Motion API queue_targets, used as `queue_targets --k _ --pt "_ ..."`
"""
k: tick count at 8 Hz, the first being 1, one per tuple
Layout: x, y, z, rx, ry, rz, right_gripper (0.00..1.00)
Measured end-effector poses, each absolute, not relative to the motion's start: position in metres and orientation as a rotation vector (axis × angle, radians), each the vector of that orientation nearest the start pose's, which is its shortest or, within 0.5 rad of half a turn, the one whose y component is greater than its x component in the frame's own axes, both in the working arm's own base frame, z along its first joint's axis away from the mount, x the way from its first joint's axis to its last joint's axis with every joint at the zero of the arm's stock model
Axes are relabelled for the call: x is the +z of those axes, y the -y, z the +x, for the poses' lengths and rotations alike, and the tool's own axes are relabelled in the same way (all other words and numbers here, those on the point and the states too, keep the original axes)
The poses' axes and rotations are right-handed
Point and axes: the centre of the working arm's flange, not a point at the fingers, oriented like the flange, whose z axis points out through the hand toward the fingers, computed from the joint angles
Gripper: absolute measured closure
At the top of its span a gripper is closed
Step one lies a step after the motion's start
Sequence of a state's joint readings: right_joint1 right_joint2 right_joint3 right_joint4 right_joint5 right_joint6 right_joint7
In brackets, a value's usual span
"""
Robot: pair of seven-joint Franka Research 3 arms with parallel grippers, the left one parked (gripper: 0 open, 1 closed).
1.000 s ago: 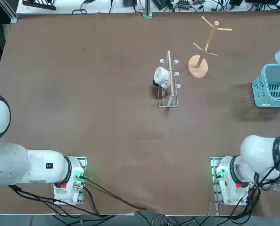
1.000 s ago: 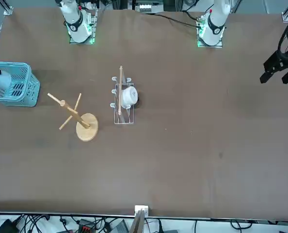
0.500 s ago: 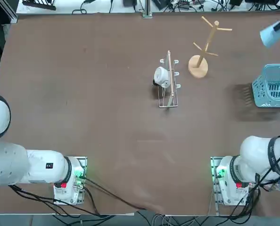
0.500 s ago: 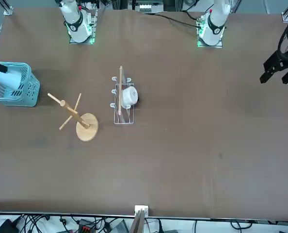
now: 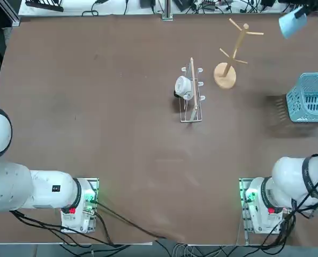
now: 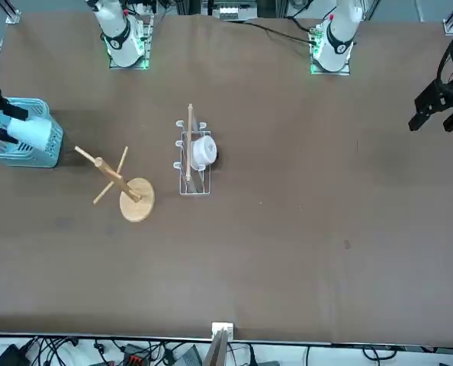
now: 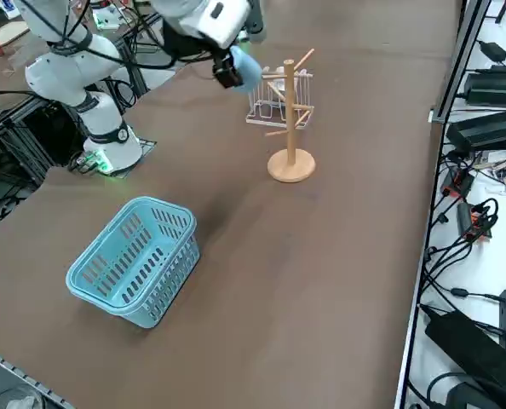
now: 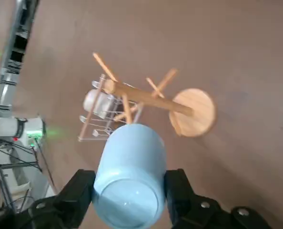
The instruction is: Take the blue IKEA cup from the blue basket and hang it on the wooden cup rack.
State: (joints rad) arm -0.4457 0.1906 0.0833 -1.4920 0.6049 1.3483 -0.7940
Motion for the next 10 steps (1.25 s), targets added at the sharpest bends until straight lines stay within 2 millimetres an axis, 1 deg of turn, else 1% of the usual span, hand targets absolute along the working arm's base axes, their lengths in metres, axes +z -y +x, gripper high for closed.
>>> queue_targets --k 2,3,7,9,10 --pt "0.555 0.120 0.580 -0.086 0.585 -2.357 0.15" --pt "0.548 0.111 0.586 -0.074 0.588 -2.353 0.15" --pt "0.515 0.086 0.610 -0.056 0.605 -2.345 0.15" --pt "0.503 0.071 0.617 -0.033 0.623 -2.334 0.15" --pt "0.495 0.067 0.619 -0.018 0.625 -2.328 0.15"
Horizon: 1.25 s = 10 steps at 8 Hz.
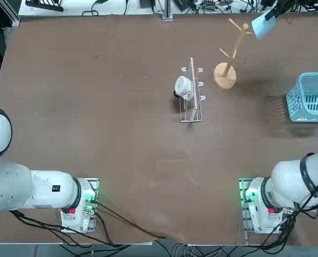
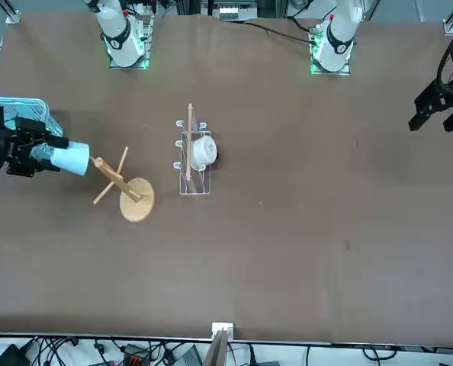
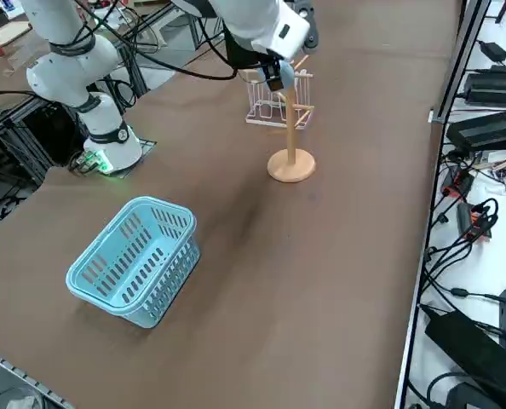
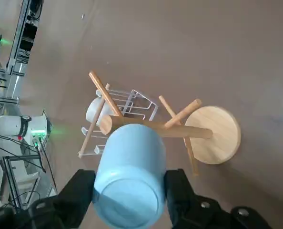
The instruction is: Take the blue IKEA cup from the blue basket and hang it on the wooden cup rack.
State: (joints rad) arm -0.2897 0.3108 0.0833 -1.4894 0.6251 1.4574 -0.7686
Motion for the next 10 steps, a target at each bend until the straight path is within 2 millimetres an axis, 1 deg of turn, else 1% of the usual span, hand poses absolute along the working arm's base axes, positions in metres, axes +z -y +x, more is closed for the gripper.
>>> queue_targets --k 2,3,5,6,7,8,10 --pt "0.483 0.059 0.624 0.006 0.632 -2.317 0.15" --pt "0.482 0.055 0.625 0.004 0.636 -2.319 0.14" --pt "0.486 0.054 0.627 -0.014 0.642 -2.331 0.04" --pt "0.492 0.056 0.629 -0.023 0.654 -2.350 0.00" --pt "0.504 0.060 0.631 -0.034 0.681 -2.392 0.00" --pt "0.521 0.060 0.633 -0.038 0.690 -2.452 0.00" --pt "0.552 0.050 0.634 -0.005 0.638 -2.600 0.00"
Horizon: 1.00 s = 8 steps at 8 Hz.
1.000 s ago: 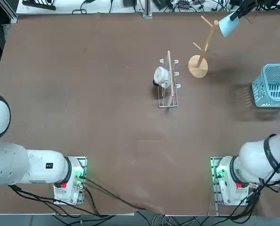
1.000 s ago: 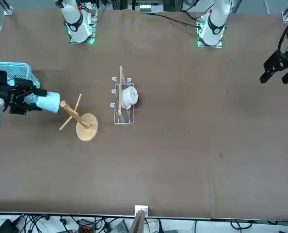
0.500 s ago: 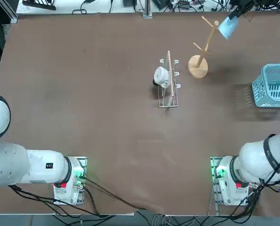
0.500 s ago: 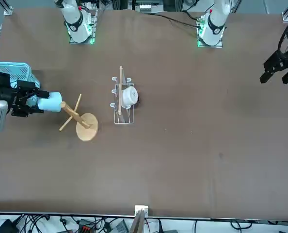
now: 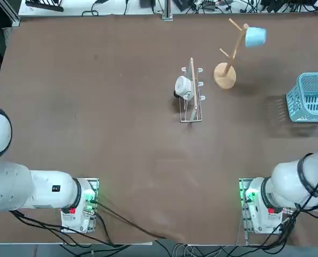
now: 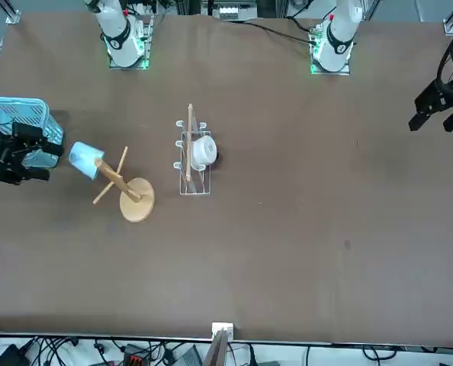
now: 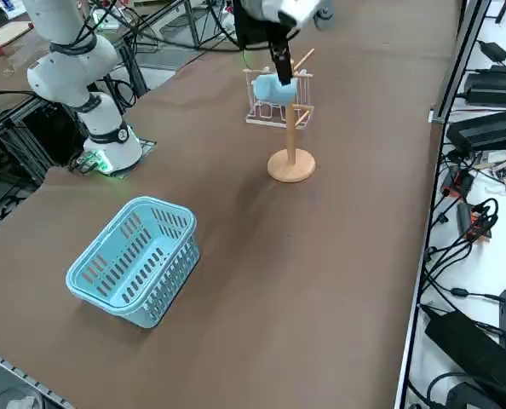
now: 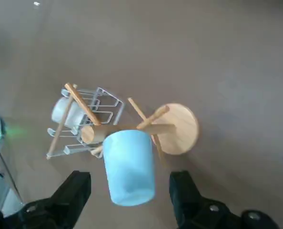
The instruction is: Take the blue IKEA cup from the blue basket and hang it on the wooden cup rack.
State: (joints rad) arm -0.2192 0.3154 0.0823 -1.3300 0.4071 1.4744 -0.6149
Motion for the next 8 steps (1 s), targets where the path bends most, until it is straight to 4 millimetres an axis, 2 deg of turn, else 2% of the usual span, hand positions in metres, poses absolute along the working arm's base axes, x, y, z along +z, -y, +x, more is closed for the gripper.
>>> queue_targets --k 3,4,6,8 --pt "0.600 -0.002 0.620 0.066 0.465 -2.881 0.00" --pt "0.610 -0.011 0.614 0.079 0.429 -2.946 0.00" --pt "0.613 -0.008 0.607 0.136 0.235 -3.076 0.00" --pt "0.591 -0.009 0.608 0.223 0.000 -3.163 0.00"
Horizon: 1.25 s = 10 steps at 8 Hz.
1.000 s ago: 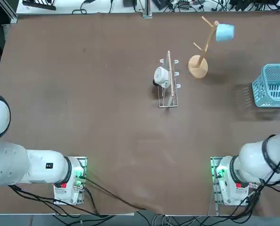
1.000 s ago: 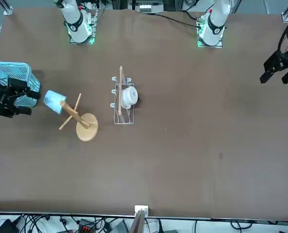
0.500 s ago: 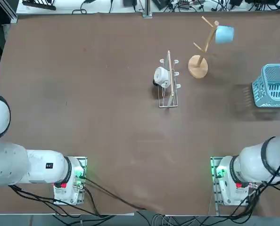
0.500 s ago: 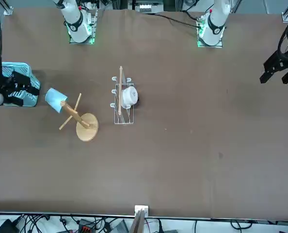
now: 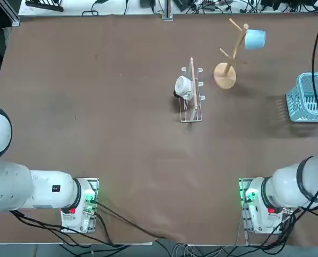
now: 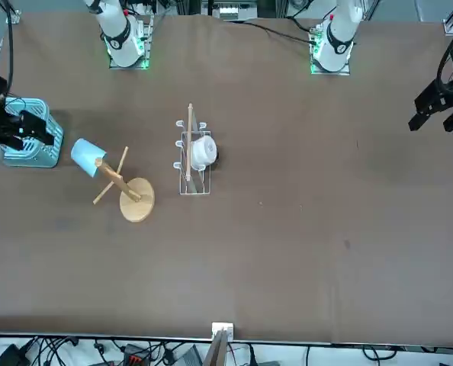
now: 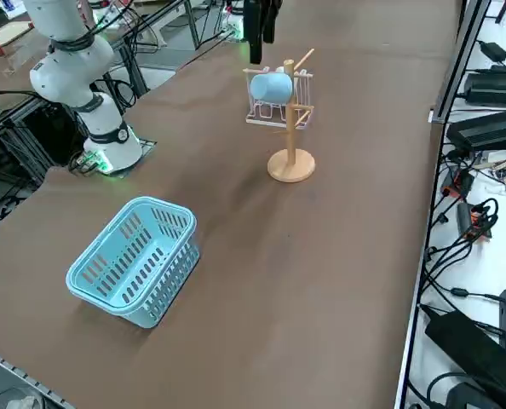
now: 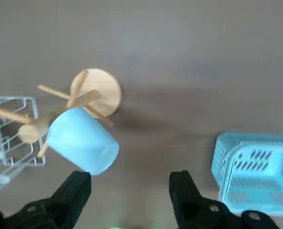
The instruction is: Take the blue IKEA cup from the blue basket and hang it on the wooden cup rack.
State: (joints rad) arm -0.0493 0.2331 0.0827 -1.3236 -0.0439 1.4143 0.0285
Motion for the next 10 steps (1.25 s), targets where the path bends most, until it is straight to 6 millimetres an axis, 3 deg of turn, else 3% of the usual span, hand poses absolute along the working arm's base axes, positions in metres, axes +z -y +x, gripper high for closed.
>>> queue_targets --k 3,7,10 --pt "0.578 -0.010 0.607 0.194 -0.213 -3.171 0.00" --pt "0.610 -0.011 0.569 0.087 -0.300 -3.137 0.00" --pt "0.605 -0.014 0.569 0.099 -0.282 -3.143 0.00"
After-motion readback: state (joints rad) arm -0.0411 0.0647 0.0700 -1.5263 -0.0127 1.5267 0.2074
